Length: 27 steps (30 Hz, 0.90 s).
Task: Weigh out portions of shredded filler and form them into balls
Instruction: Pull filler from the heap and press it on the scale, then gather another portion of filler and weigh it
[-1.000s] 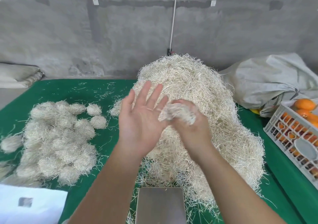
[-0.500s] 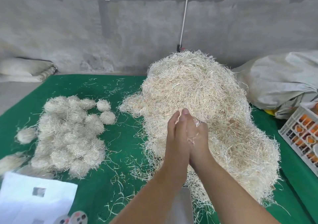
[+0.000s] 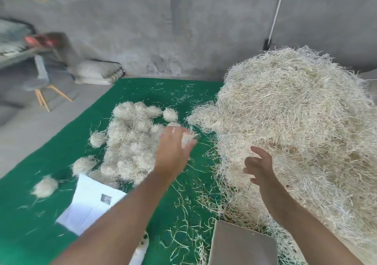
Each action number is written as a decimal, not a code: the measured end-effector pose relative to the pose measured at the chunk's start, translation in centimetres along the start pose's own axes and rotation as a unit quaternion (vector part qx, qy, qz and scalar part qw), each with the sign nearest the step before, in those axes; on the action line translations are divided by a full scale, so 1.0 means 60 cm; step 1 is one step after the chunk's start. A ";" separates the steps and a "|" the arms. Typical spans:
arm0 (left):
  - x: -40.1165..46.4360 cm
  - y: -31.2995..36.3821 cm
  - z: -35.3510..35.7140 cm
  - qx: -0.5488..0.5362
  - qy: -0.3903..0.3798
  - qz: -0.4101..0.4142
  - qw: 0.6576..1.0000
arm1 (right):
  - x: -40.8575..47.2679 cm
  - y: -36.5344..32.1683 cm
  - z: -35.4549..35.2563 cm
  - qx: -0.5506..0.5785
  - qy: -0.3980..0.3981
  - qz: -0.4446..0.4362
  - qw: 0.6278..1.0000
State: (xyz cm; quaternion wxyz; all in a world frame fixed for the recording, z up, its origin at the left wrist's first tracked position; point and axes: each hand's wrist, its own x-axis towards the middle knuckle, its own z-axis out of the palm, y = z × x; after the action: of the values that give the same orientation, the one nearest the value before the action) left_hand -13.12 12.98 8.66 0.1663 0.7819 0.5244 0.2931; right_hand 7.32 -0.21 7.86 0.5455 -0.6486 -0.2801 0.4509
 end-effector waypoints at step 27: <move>-0.131 0.159 0.319 -0.130 -0.371 0.099 0.914 | 0.060 0.135 -0.269 -0.663 0.098 0.109 0.734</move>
State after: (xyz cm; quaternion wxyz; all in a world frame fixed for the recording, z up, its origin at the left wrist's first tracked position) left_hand 3.72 2.90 -2.94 0.4192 0.8540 0.3019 0.0621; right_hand 22.19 -6.48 -0.94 -0.0515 -0.9124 -0.3808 0.1407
